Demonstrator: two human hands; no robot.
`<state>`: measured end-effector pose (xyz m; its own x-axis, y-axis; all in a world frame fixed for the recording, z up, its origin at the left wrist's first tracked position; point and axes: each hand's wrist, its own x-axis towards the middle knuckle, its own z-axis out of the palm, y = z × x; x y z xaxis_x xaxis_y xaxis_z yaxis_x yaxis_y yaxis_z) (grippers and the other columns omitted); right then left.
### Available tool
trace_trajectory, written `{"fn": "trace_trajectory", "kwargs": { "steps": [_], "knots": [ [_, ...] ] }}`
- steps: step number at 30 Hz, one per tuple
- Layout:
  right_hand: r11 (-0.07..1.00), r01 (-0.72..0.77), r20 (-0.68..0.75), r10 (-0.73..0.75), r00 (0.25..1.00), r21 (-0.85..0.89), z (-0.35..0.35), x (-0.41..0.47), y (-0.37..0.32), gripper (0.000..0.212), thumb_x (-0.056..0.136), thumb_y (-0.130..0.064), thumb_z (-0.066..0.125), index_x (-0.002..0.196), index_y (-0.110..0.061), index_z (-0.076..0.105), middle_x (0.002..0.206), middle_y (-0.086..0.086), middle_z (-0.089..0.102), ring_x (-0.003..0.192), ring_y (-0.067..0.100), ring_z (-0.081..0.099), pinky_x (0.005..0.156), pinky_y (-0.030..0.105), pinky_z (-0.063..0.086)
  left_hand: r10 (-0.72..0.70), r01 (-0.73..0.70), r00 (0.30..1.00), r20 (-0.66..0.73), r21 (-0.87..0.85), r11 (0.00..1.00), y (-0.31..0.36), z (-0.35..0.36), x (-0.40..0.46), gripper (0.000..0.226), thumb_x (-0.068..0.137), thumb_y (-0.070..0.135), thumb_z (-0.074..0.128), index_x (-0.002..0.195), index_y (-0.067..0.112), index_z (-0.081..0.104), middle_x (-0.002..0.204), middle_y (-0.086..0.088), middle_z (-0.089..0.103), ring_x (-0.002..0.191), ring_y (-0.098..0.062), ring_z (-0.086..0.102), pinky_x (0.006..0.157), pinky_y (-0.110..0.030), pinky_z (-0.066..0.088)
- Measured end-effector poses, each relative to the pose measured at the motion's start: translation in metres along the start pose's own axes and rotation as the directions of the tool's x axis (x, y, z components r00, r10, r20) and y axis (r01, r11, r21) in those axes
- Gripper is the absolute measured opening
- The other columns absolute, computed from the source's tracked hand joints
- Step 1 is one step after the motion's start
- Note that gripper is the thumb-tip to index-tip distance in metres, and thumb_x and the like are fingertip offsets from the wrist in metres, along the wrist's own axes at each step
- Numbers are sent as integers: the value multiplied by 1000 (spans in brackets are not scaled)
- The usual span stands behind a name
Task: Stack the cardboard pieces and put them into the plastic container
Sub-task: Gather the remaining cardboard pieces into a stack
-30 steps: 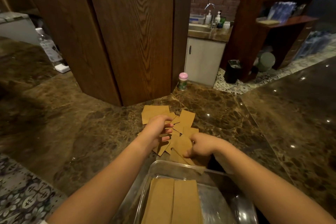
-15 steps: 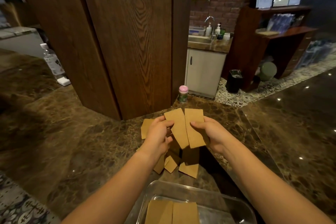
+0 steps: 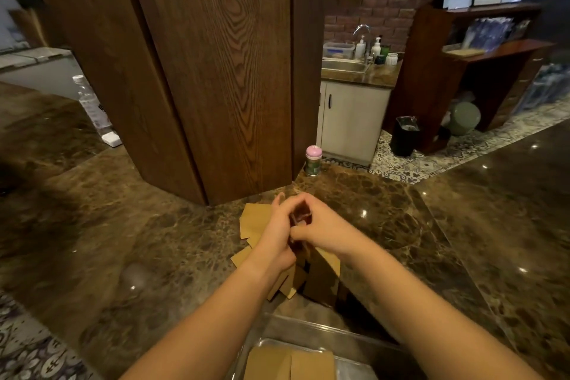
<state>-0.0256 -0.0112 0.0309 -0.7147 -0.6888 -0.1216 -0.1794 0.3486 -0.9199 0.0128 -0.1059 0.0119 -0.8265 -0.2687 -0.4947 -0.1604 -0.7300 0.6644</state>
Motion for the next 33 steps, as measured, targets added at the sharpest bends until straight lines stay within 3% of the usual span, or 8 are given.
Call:
{"fn": "trace_trajectory", "kwargs": {
  "steps": [4, 6, 9, 12, 15, 20, 26, 33],
  "knots": [
    [931, -164, 244, 85, 966, 326, -41, -1, 20, 69, 76, -24, 85, 138, -24, 55, 128, 11, 65, 109, 19, 69, 87, 35, 57, -146, 154, 987, 72, -121, 981, 12, -29, 7, 43, 96, 41, 55, 113, 4, 66, 94, -17, 69, 76, -31, 67, 62, -39, 56],
    [982, -179, 74, 184, 980, -67, -47, 6, 34, 73, 75, -32, 86, 140, -23, 52, 128, 7, 64, 104, 13, 66, 87, 32, 55, -114, 113, 993, 3, -190, 975, 14, -38, 14, 34, 99, 43, 50, 111, 13, 61, 89, -16, 63, 70, -28, 60, 64, -39, 50],
    [738, -311, 18, 401, 916, -599, -47, 9, 58, 96, 62, -62, 84, 144, -27, 48, 146, 1, 51, 128, 24, 50, 106, 40, 44, -76, 67, 997, -30, -223, 972, 17, -47, 22, 26, 96, 42, 57, 109, 19, 58, 104, -24, 64, 76, -32, 62, 67, -41, 52],
    [596, -369, -5, 523, 853, -713, -38, 3, 77, 122, 35, -78, 79, 141, -28, 44, 145, 7, 39, 128, 32, 47, 103, 46, 45, -102, 98, 995, -9, -221, 970, 18, -55, 25, 30, 91, 37, 61, 93, 9, 73, 106, -27, 68, 81, -35, 67, 69, -40, 55],
    [539, -348, -76, 462, 884, -767, -28, 3, 86, 107, 46, -70, 84, 135, -26, 45, 134, 5, 39, 127, 32, 43, 102, 51, 45, -128, 129, 992, 19, -189, 973, 14, -58, 29, 46, 90, 34, 56, 66, 2, 79, 89, -21, 73, 76, -29, 69, 70, -36, 53],
    [843, -350, 13, 388, 921, -409, -47, 6, 74, 30, 81, -22, 82, 93, -23, 55, 96, -7, 62, 88, 10, 61, 65, 21, 44, -128, 132, 991, 42, -119, 984, 12, -58, 30, 40, 89, 33, 58, 69, 6, 81, 94, -20, 74, 74, -29, 71, 65, -37, 57],
    [930, -252, 30, 253, 967, 268, -71, 10, 37, 10, 94, -6, 66, 103, -9, 67, 76, 5, 68, 63, 12, 58, 57, 25, 43, -117, 138, 984, 131, -168, 976, 13, -52, 32, 52, 93, 62, 50, 129, 27, 61, 114, -26, 71, 100, -41, 71, 74, -48, 60],
    [997, -68, -67, 66, 996, -22, -31, 24, 21, 16, 87, -17, 78, 101, -19, 72, 85, -3, 72, 73, 14, 73, 64, 28, 60, -159, 184, 945, 287, -65, 981, 6, -39, 27, 57, 78, 61, 69, 121, 24, 72, 122, -18, 71, 102, -43, 70, 75, -60, 59]
  ]
}}
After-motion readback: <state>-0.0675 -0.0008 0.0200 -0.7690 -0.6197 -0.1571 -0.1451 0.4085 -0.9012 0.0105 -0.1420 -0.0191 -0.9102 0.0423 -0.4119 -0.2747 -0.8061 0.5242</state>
